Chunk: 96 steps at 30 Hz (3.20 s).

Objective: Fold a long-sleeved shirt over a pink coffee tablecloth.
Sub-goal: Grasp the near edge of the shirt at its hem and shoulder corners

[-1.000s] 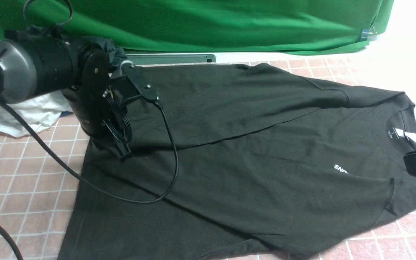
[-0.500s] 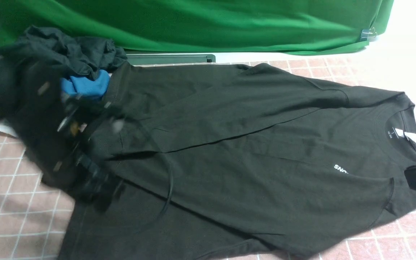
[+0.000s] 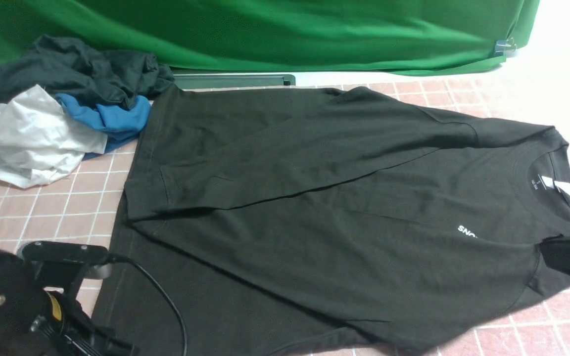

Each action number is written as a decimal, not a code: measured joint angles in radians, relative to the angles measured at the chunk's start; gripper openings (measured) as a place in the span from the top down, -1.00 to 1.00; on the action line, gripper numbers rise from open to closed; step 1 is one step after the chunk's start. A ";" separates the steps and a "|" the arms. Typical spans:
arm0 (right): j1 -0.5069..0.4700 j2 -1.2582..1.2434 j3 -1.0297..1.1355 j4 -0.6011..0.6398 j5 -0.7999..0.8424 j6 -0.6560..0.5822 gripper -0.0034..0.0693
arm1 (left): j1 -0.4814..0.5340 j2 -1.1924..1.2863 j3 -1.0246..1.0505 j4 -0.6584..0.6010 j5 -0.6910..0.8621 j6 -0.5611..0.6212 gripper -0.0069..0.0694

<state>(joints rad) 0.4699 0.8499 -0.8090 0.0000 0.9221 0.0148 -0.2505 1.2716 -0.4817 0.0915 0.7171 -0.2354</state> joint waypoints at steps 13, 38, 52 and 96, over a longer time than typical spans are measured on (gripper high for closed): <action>0.000 0.000 0.000 0.027 0.006 -0.025 -0.09 | 0.002 0.100 -0.002 -0.015 -0.078 -0.077 -0.28; -0.099 0.249 0.092 0.011 0.005 -0.168 -0.10 | 0.002 -0.253 -0.093 -0.163 0.183 0.145 0.71; -0.101 0.655 0.100 -0.082 -0.167 -0.734 -0.48 | 0.001 -0.369 -0.119 -0.159 0.187 0.235 0.71; -0.101 0.431 0.096 -0.134 0.022 -0.580 0.79 | 0.001 -0.415 -0.222 -0.171 0.328 0.235 0.71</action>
<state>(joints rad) 0.3690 1.2811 -0.7125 -0.1345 0.9445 -0.5651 -0.2490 0.8566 -0.7041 -0.0794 1.0450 0.0000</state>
